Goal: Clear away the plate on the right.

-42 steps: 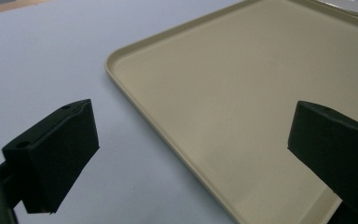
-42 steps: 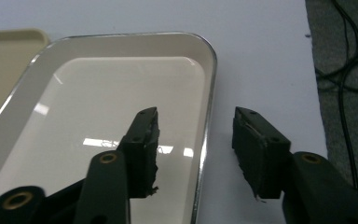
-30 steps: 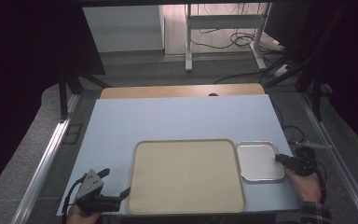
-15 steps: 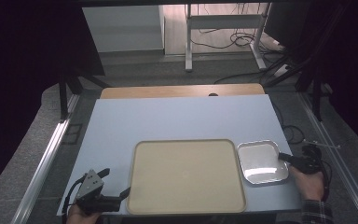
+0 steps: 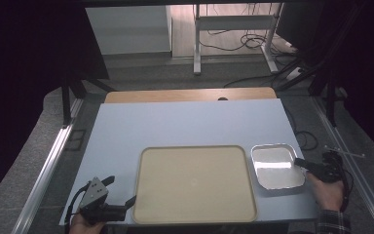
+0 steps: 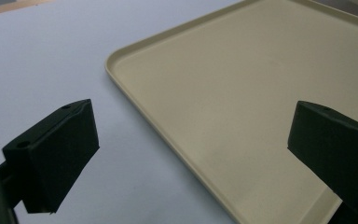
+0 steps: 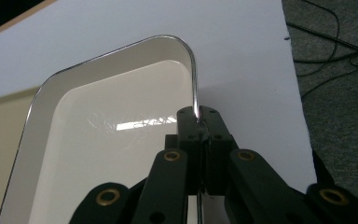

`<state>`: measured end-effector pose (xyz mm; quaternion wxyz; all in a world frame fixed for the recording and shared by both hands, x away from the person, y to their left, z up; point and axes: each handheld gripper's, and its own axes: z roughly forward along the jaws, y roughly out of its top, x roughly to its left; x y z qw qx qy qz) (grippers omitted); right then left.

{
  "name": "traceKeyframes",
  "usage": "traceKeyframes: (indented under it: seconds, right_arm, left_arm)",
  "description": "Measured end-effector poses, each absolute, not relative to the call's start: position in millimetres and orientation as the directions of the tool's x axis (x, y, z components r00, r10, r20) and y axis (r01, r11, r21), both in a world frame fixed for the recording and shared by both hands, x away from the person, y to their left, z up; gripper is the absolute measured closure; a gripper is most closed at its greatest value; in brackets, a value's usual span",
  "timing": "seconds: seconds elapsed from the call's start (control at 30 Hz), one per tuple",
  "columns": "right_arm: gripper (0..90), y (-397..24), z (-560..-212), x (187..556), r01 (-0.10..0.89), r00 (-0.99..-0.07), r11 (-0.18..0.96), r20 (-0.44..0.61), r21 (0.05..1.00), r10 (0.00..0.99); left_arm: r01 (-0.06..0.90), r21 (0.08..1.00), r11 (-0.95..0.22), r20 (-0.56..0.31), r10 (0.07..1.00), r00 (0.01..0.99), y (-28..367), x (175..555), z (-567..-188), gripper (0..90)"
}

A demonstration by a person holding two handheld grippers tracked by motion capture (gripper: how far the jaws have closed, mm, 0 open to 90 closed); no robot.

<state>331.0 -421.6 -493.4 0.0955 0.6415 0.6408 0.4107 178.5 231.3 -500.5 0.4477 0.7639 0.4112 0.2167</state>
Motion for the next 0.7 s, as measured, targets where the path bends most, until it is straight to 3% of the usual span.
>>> traceKeyframes:
  seconds: [0.7]
  right_arm:
    - [88.6, -396, -485, 328, 0.74, -0.218, -0.125, 0.411, 0.661, 0.885]
  left_arm:
    - [0.433, 0.863, -0.261, -0.035, 0.823, 0.566, 231, 178, -500, 1.4]
